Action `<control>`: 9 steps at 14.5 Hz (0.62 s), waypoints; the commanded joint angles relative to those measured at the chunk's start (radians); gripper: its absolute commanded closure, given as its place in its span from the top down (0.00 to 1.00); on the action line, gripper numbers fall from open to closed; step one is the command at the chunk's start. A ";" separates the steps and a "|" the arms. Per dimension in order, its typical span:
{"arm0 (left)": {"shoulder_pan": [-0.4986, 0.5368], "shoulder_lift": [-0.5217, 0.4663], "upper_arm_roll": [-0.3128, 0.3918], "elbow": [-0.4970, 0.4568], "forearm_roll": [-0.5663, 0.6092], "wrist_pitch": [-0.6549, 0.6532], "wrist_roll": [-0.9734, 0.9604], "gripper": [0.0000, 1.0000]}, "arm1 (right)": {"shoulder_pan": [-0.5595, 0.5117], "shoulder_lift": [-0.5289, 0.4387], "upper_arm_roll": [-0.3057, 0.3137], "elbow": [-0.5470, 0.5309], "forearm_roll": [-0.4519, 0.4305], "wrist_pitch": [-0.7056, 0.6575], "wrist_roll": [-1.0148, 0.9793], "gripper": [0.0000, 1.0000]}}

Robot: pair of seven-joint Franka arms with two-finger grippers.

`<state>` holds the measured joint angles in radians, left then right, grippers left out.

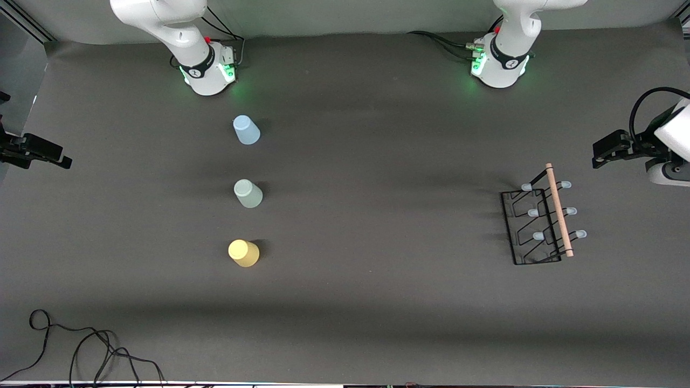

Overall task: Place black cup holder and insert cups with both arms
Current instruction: 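Reach the left gripper toward the wooden dowel of the black rack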

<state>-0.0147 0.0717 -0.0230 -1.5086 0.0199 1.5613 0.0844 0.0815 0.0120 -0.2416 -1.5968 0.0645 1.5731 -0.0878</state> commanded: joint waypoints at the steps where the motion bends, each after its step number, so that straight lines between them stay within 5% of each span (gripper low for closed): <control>1: -0.007 -0.019 0.003 -0.013 0.002 -0.004 -0.014 1.00 | 0.009 -0.010 0.016 0.006 -0.025 -0.027 0.037 1.00; 6: -0.005 -0.018 0.003 -0.016 0.002 -0.001 -0.012 0.99 | 0.007 -0.003 0.008 0.011 -0.019 -0.030 0.046 1.00; 7: -0.004 -0.018 0.003 -0.033 0.002 0.019 -0.014 0.85 | 0.007 -0.003 0.008 0.009 -0.017 -0.030 0.048 1.00; 9: 0.004 -0.018 0.009 -0.070 0.003 0.048 -0.012 0.87 | 0.007 -0.003 0.008 0.008 -0.019 -0.031 0.033 1.00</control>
<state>-0.0140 0.0717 -0.0211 -1.5243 0.0199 1.5705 0.0826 0.0854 0.0121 -0.2333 -1.5966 0.0645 1.5539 -0.0683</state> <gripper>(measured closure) 0.150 0.000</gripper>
